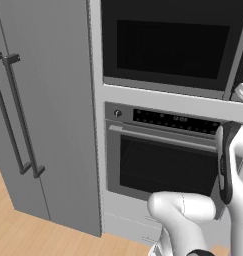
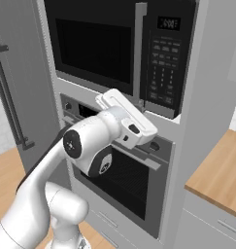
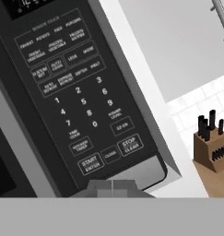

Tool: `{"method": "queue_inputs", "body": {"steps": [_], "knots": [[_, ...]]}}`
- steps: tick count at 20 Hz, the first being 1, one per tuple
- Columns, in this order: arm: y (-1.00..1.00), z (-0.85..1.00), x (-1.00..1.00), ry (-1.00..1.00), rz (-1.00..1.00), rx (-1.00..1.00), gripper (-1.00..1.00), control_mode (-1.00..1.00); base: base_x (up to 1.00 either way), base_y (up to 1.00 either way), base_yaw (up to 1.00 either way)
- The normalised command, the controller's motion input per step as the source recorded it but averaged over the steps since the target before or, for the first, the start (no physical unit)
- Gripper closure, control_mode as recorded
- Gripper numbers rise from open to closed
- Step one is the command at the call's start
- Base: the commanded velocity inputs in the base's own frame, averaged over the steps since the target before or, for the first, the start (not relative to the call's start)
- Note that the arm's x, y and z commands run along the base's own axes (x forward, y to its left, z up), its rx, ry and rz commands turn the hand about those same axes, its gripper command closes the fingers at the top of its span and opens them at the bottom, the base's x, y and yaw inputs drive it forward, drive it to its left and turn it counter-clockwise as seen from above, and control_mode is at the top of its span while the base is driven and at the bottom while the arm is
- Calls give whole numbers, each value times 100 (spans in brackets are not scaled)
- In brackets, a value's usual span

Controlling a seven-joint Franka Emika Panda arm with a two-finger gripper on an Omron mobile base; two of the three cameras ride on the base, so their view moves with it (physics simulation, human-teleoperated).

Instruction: Pick the broccoli from the sink and place it in the bowl. Then pick the bowl and place it in the microwave. Then close the microwave door and press the start button.

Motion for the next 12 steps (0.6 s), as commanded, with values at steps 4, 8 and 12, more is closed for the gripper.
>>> {"method": "queue_inputs", "body": {"steps": [4, 8, 12], "knots": [[1, 0, 13, 0, 9, 0, 100, -100, 0, 0, 0], [0, 1, 1, 2, 15, -2, 100, -100, 0, 0, 0], [-3, 17, 2, 1, 6, -2, 100, -100, 0, 0, 0]]}}
